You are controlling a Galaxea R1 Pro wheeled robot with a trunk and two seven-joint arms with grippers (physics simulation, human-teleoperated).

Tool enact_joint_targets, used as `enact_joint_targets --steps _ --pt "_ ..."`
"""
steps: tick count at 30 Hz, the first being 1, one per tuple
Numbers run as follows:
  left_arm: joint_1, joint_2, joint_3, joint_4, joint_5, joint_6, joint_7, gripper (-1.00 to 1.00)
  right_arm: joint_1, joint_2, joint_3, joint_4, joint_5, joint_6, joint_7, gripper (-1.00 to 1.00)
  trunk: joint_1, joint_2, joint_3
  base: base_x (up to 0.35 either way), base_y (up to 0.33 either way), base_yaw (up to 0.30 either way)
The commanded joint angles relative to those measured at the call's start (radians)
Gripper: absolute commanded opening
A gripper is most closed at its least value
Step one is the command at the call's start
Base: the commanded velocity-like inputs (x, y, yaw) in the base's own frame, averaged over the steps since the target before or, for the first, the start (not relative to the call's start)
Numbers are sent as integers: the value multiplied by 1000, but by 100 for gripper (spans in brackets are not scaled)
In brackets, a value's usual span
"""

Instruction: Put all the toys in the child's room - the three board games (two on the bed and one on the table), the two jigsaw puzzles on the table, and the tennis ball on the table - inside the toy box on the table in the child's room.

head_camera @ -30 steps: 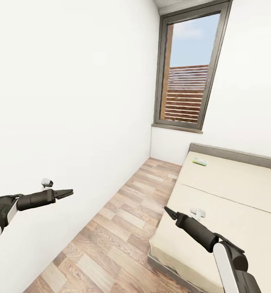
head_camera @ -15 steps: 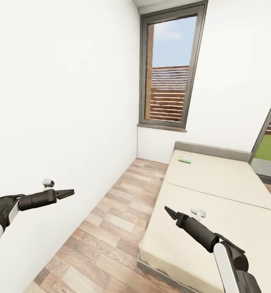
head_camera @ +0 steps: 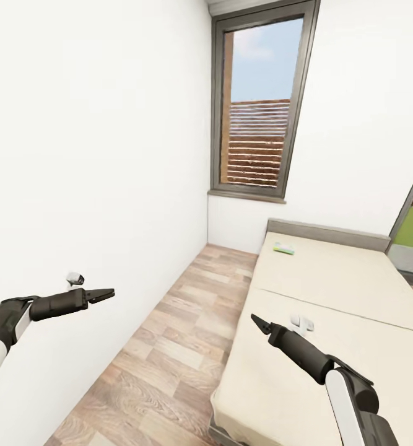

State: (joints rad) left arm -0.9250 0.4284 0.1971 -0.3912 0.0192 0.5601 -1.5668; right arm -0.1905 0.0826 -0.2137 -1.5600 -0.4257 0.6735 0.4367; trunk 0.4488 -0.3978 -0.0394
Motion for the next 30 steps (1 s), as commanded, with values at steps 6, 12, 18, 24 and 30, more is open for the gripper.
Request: enact_joint_targets --steps 6,12,18,24,30 --pt "0 1 1 0 -1 11 -4 100 -1 2 -3 -1 -4 9 3 100 1 -2 -2 289 102 -222" --pt "0 0 0 0 -1 11 -4 100 -1 2 -3 -1 -3 9 7 100 1 -2 -2 133 24 -274" --pt "0 0 -1 0 -1 11 -4 100 -1 2 -3 -1 -3 9 10 100 1 -2 -2 17 3 -280" --pt "0 0 -2 0 -1 11 -4 100 -1 2 -4 0 -4 9 10 100 1 -2 -2 2 0 -281" --pt "1 0 -2 0 -1 11 -4 100 -1 2 -4 0 -3 9 10 100 1 -2 -2 0 0 -281"
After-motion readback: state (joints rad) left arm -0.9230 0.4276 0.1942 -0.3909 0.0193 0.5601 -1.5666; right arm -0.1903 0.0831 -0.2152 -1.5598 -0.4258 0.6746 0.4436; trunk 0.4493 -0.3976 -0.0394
